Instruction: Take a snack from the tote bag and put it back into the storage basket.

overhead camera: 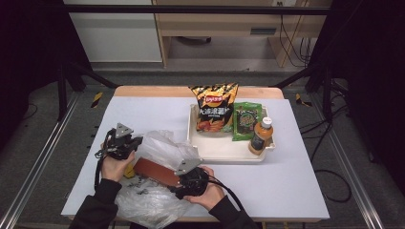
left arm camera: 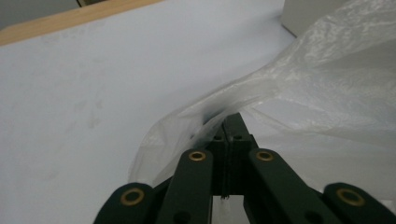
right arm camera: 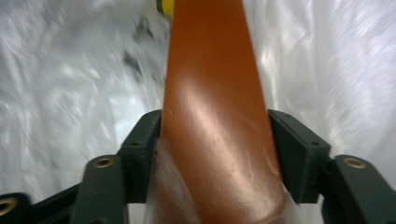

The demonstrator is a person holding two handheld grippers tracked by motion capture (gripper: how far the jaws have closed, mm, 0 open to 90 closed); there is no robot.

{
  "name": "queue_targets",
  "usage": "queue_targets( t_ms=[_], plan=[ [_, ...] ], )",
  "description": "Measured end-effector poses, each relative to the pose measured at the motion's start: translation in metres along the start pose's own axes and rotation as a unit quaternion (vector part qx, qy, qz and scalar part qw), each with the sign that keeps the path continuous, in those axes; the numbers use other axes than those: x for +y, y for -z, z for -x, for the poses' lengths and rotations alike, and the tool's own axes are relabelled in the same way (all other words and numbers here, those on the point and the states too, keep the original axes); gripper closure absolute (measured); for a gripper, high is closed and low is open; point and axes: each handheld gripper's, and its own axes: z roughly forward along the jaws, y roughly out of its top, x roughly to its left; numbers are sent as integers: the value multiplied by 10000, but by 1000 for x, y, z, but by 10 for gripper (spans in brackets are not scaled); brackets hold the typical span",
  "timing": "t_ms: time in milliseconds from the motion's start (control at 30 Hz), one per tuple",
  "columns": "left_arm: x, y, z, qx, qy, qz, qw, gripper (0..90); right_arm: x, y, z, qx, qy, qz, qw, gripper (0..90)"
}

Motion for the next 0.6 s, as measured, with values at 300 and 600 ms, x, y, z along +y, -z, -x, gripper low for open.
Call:
queue_targets(
  t_ms=[300,600],
  plan=[
    [-13,53,8,-317,-136,397,9986,650,-4,34,-4,-163,-177,355,9991,379],
    [-40,60,24,-374,-383,209,9983,575,-7,36,-5,-182,-341,385,9985,311]
  ],
)
